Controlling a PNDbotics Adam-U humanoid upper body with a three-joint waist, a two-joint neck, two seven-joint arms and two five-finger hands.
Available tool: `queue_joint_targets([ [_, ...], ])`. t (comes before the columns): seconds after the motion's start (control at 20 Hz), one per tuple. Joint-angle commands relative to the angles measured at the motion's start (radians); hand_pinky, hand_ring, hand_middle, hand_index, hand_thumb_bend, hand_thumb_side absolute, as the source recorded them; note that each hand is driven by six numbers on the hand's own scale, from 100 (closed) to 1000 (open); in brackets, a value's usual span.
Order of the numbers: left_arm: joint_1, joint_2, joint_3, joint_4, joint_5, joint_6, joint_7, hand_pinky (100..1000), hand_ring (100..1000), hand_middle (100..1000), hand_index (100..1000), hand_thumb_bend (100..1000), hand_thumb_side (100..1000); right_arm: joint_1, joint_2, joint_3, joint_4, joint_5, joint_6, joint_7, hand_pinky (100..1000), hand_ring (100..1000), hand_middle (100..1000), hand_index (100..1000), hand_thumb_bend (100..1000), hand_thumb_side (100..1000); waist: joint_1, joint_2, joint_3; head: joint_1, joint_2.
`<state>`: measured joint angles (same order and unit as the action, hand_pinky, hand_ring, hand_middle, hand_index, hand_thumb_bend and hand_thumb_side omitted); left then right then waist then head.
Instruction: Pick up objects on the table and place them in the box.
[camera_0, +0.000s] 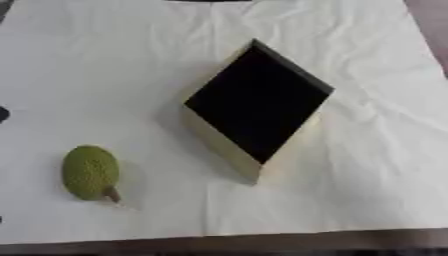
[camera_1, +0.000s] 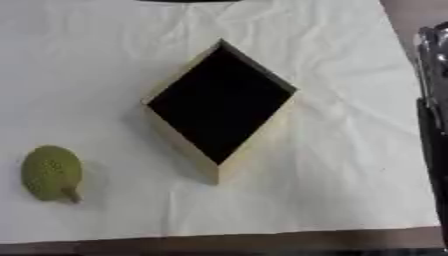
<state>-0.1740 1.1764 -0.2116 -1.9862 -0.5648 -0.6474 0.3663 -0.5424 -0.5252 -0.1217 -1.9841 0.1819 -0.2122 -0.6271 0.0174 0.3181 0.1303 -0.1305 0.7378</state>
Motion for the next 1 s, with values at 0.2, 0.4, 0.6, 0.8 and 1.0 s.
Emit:
queue_joint_targets([
  [0.2, -0.004, 0.057, -0.042, -0.014, -0.095, 0.014, -0.016, 656, 700, 714, 898, 575, 523, -0.013, -0.034, 0.002, -0.016, 0.004, -0.001, 0.007, 815, 662, 636, 810, 330, 564, 0.008, -0.025, -0.002, 0.007, 0.010],
  [0.4, -0.021, 0.046, -0.079, -0.014, -0.115, 0.040, -0.072, 655, 702, 718, 903, 592, 507, -0.012, -0.031, 0.006, -0.016, 0.000, 0.000, 0.011, 815, 662, 635, 809, 331, 564, 0.009, -0.028, -0.007, 0.012, 0.012],
  [0.6, -0.065, 0.034, -0.094, -0.014, -0.096, 0.046, -0.119, 656, 704, 720, 902, 588, 508, -0.012, -0.031, 0.007, -0.016, -0.002, -0.001, 0.014, 815, 662, 635, 809, 331, 564, 0.010, -0.029, -0.008, 0.008, 0.007],
  [0.8, -0.104, 0.014, -0.101, -0.014, -0.066, 0.081, -0.152, 649, 697, 713, 896, 579, 510, -0.012, -0.030, 0.008, -0.016, -0.003, 0.000, 0.014, 815, 662, 634, 809, 331, 565, 0.009, -0.024, -0.009, -0.003, -0.001],
  [1.0, -0.141, -0.009, -0.106, -0.014, -0.068, 0.140, -0.197, 656, 707, 722, 900, 602, 505, -0.013, -0.030, 0.009, -0.016, -0.004, 0.001, 0.014, 816, 662, 633, 809, 332, 566, 0.006, -0.013, -0.012, -0.007, -0.009],
])
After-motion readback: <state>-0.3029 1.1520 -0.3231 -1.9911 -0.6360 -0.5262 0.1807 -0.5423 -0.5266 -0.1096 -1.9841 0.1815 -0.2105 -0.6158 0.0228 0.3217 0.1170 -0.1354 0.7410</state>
